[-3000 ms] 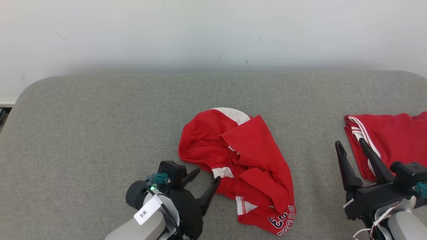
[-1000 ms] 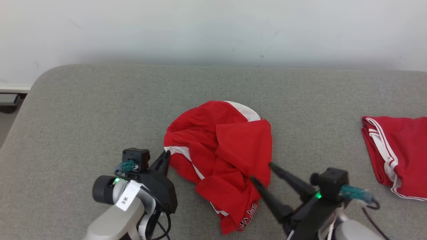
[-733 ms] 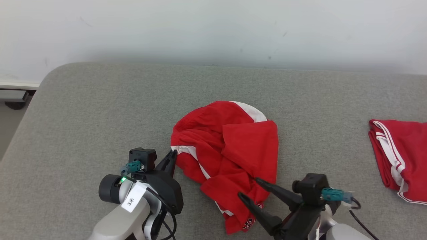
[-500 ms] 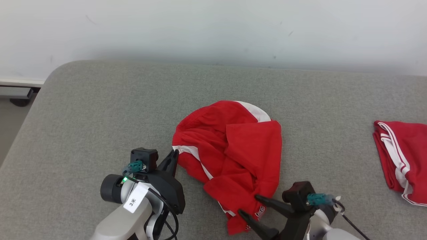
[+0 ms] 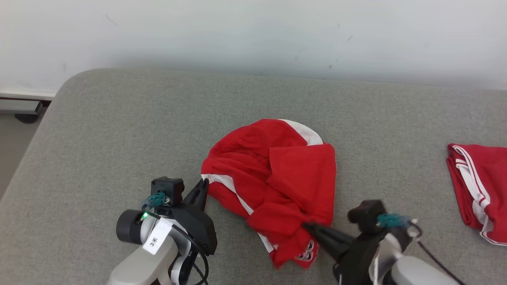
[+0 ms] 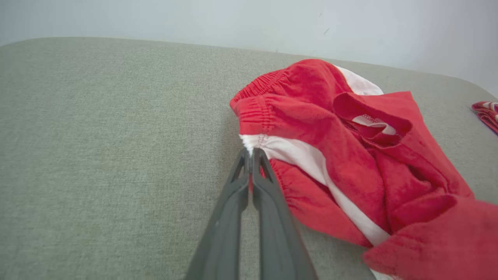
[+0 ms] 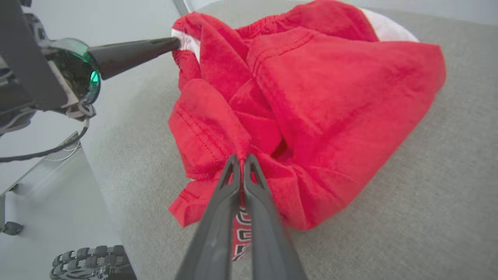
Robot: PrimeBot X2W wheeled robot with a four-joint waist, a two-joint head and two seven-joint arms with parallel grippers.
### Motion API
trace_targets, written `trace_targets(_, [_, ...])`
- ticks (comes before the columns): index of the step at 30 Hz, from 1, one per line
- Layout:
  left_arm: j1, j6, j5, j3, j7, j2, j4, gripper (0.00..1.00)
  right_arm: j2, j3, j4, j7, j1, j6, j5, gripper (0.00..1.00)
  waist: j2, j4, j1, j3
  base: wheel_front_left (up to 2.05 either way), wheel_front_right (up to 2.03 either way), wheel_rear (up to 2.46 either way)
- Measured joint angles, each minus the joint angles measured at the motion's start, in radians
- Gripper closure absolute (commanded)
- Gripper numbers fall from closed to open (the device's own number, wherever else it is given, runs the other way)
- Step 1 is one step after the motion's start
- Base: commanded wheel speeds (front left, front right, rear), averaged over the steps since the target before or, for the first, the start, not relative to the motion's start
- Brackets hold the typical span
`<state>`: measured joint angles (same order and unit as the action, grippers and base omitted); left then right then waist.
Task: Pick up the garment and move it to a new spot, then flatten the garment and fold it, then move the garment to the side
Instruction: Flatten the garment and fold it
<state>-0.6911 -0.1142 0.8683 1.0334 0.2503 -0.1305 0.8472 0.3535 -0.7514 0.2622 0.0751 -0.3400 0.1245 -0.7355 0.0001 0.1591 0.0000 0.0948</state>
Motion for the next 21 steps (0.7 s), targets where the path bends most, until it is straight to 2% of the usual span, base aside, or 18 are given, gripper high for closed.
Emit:
trace_targets(6, [0.015, 0.000, 0.000, -0.019, 0.000, -0.011, -0.002, 1.00, 0.046, 0.126, 0.000, -0.099, 0.000, -0.002, -0.038, 1.00, 0.0000, -0.020, 0.0000, -0.007, 0.00, 0.00, 0.00])
trace_targets(9, [0.022, -0.001, -0.001, -0.027, 0.000, -0.020, -0.008, 1.00, 0.088, 0.185, 0.003, -0.144, 0.012, -0.020, -0.057, 1.00, 0.0000, -0.031, 0.0000, -0.008, 0.00, 0.00, 0.00])
trace_targets(15, [0.049, -0.001, -0.012, -0.031, 0.001, -0.021, -0.024, 1.00, 0.114, 0.244, 0.025, -0.195, 0.076, -0.039, -0.090, 1.00, 0.0000, -0.054, 0.0000, -0.006, 0.00, 0.00, 0.00])
trace_targets(17, [0.051, -0.001, -0.019, -0.041, 0.001, -0.027, -0.027, 1.00, 0.114, 0.268, 0.051, -0.210, 0.093, -0.054, -0.118, 1.00, 0.0000, -0.068, 0.0000, -0.002, 0.00, 0.00, 0.00])
trace_targets(21, [0.050, -0.001, -0.026, -0.043, 0.001, -0.022, -0.036, 1.00, 0.108, 0.273, 0.111, -0.211, 0.095, -0.064, -0.135, 1.00, 0.0000, -0.083, 0.0000, 0.007, 0.00, 0.00, 0.00])
